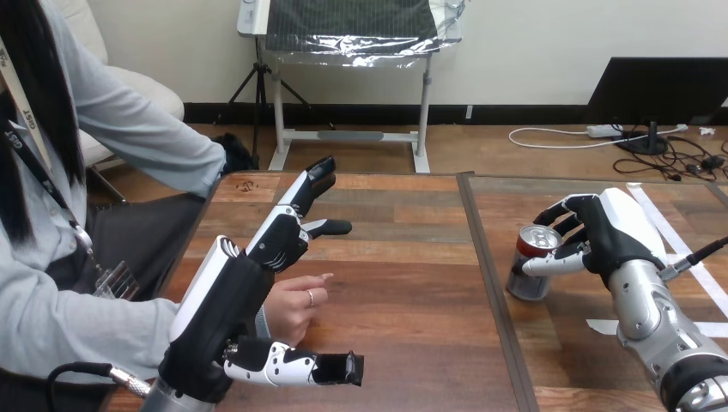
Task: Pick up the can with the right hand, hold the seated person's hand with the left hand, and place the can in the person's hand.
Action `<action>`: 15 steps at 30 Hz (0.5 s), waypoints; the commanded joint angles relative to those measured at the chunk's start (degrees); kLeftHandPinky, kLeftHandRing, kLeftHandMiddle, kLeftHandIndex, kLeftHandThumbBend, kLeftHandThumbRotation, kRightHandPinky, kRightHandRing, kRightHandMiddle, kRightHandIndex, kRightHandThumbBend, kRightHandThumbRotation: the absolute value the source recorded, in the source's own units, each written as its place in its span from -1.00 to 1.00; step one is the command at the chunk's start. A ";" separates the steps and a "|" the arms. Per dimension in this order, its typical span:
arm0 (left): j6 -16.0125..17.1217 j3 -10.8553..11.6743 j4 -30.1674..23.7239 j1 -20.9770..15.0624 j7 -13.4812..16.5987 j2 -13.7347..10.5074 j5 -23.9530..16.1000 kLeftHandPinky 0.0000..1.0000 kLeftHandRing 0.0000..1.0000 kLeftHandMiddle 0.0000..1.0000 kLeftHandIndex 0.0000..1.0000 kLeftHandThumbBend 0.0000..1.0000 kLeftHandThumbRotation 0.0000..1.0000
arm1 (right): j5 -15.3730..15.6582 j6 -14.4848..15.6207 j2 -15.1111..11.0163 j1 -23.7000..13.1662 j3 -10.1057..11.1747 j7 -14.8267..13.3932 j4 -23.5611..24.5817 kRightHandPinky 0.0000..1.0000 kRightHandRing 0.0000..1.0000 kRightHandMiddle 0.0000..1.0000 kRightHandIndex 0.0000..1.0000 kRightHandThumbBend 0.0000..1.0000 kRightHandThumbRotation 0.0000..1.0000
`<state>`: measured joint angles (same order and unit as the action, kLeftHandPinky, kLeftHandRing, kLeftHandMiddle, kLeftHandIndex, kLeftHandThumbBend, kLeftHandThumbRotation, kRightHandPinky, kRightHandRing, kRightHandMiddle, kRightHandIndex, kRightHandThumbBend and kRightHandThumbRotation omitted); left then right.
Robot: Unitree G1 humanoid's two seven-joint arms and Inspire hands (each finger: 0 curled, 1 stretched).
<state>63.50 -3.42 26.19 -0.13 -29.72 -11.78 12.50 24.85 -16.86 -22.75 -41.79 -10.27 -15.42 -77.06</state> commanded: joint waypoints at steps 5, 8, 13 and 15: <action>1.45 0.84 -0.92 -2.25 1.04 -0.32 -1.14 0.57 0.91 1.00 0.92 1.00 -0.05 | -1.20 -1.65 0.01 -1.86 1.04 -1.82 1.23 -0.16 -0.05 0.06 0.13 0.62 -1.00; 1.30 0.74 -0.97 -2.23 1.11 -0.35 -1.10 0.56 0.91 1.00 0.91 1.00 -0.04 | -1.47 -1.89 0.01 -1.79 1.25 -1.87 1.34 -0.17 -0.06 0.05 0.12 0.61 -1.00; 1.69 1.08 -0.90 -2.23 1.68 -0.37 -2.20 0.55 0.91 1.00 0.91 1.00 -0.05 | -1.97 -2.20 0.05 -1.72 1.63 -1.76 1.54 -0.18 -0.06 0.04 0.11 0.59 -1.00; 1.27 0.72 -1.03 -2.18 1.45 -0.41 -1.46 0.54 0.91 1.00 0.91 1.00 -0.05 | -2.58 -2.33 0.03 -1.61 2.13 -1.20 1.42 -0.17 -0.06 0.05 0.11 0.58 -1.00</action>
<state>63.90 -3.33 26.20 -0.13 -28.92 -11.81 10.79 24.14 -17.60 -22.70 -41.74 -9.97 -15.89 -77.06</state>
